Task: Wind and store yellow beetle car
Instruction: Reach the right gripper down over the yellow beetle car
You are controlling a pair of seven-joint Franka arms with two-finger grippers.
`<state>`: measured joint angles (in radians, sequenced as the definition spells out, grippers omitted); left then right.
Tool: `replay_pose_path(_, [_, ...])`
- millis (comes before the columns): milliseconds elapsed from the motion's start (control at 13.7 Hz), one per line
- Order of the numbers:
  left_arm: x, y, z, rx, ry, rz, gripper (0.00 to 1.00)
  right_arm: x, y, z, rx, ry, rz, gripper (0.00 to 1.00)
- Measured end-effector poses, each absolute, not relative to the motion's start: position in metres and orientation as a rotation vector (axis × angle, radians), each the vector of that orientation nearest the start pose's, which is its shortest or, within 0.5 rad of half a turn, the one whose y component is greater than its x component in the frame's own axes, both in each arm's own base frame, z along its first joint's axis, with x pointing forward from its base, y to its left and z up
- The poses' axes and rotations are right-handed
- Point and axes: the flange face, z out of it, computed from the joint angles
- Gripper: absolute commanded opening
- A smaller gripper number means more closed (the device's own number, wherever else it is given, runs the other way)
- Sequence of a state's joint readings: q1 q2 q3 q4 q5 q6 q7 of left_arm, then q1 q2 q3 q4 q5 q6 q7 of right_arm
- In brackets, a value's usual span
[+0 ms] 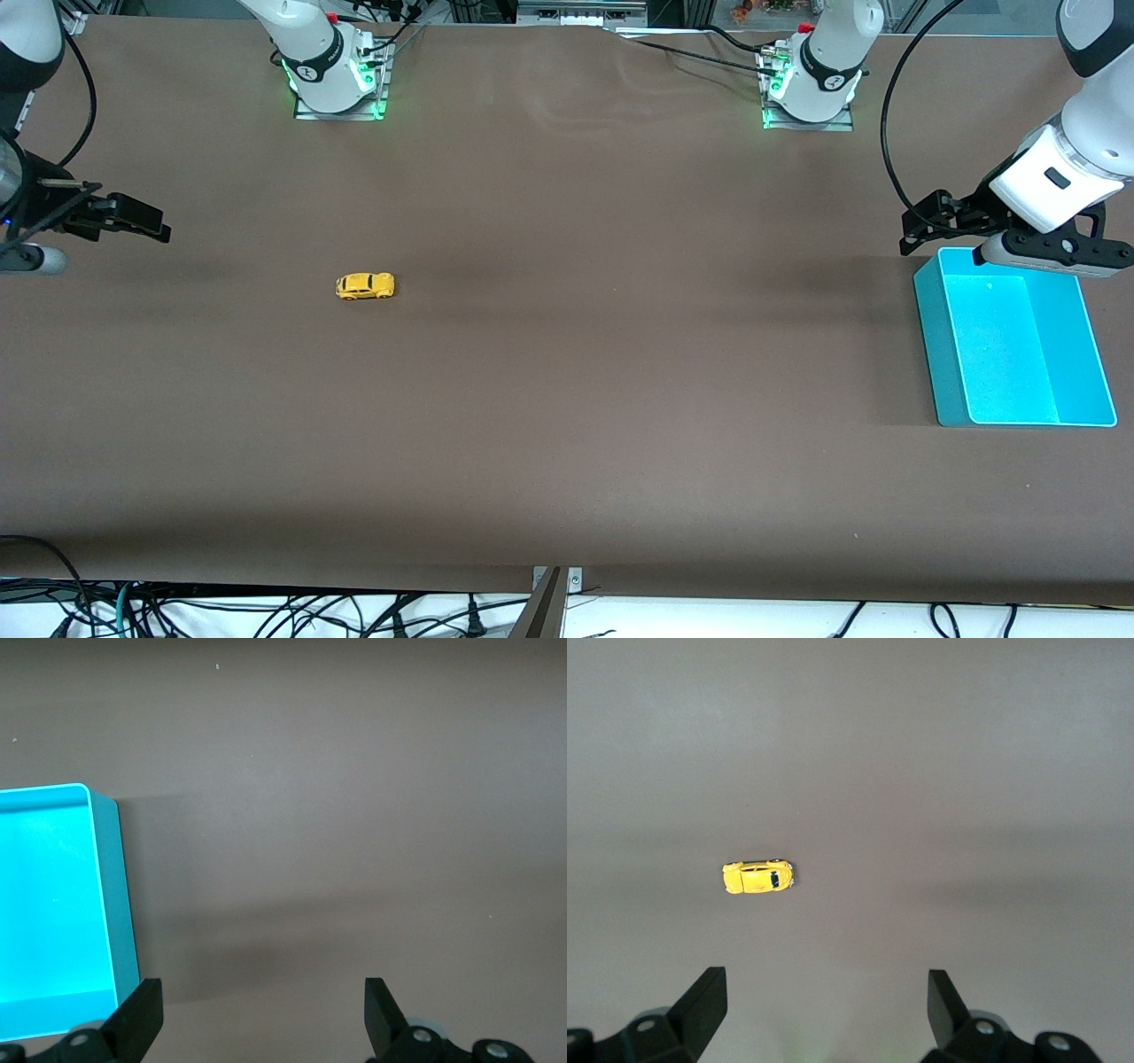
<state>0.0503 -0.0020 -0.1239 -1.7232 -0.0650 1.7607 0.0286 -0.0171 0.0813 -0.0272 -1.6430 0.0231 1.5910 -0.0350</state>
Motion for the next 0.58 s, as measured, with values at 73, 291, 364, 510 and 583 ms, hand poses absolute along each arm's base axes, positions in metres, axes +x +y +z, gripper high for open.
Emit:
replay_pose_path(73, [0.564, -0.047, 0.57, -3.202, 0.146, -0.061, 1.0, 0.572, -0.017, 0.544, -3.106, -0.014, 0.225, 1.0])
replay_pose_path(291, [0.564, -0.047, 0.57, -3.202, 0.146, -0.06, 1.0, 0.57, 0.002, 0.542, -3.075, -0.314, 0.25, 1.0])
replay_pose_path(364, [0.564, -0.047, 0.57, -3.202, 0.146, -0.06, 1.0, 0.57, 0.007, 0.541, -3.048, -0.463, 0.257, 1.0])
replay_pose_path(510, [0.564, -0.047, 0.569, -3.203, 0.146, -0.059, 1.0, 0.568, 0.021, 0.528, -2.971, -0.743, 0.283, 1.0])
replay_pose_path(583, [0.564, -0.047, 0.569, -3.203, 0.146, -0.059, 1.0, 0.568, 0.029, 0.519, -2.938, -0.839, 0.292, 1.0])
